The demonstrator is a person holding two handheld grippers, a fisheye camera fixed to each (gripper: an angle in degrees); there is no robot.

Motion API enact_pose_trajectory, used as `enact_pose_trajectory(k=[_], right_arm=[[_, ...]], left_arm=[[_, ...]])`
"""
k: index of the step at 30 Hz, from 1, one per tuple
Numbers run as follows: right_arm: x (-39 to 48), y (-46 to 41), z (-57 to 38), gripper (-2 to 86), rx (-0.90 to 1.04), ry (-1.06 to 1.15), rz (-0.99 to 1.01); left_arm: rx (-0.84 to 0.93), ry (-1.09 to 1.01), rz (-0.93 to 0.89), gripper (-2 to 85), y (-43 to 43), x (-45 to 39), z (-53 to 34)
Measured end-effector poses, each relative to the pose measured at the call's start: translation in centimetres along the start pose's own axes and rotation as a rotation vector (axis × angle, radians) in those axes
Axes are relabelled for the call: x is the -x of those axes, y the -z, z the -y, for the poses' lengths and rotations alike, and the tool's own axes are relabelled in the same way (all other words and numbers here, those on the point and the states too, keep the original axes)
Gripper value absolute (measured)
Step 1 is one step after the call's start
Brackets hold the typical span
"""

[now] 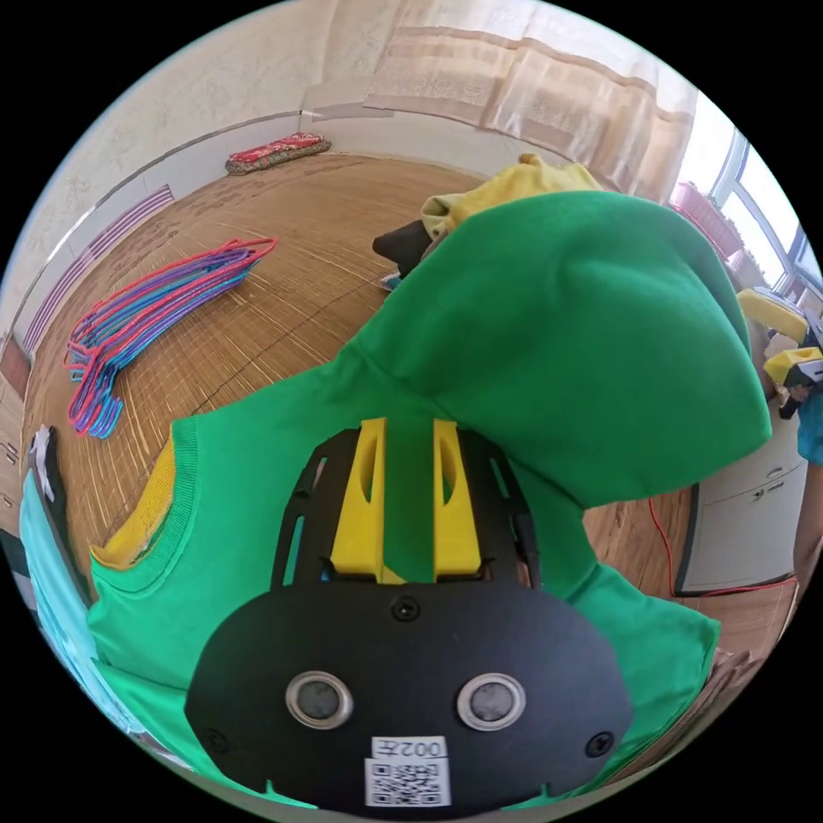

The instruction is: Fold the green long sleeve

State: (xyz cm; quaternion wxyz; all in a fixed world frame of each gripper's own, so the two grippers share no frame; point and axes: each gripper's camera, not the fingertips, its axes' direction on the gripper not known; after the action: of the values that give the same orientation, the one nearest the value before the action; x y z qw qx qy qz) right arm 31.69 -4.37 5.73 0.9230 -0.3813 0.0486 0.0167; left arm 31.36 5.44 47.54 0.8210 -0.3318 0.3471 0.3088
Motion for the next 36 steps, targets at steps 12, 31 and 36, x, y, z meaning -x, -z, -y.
enact_pose_trajectory(k=[12,31,36], right_arm=[[5.6,-1.7,0.2,3.6,-0.036,-0.037,-0.138],[19.0,1.9,10.1,-0.7,-0.254,0.207,0.241],[22.6,-0.9,12.7,-0.1,-0.262,0.222,0.365]], left_arm=[[0.035,-0.014,0.094,4.0,2.6,-0.7,-3.4],[-0.216,-0.225,-0.310,14.0,15.5,-4.1,-20.9],[-0.275,-0.105,-0.206,11.8,17.1,-2.1,-24.1]])
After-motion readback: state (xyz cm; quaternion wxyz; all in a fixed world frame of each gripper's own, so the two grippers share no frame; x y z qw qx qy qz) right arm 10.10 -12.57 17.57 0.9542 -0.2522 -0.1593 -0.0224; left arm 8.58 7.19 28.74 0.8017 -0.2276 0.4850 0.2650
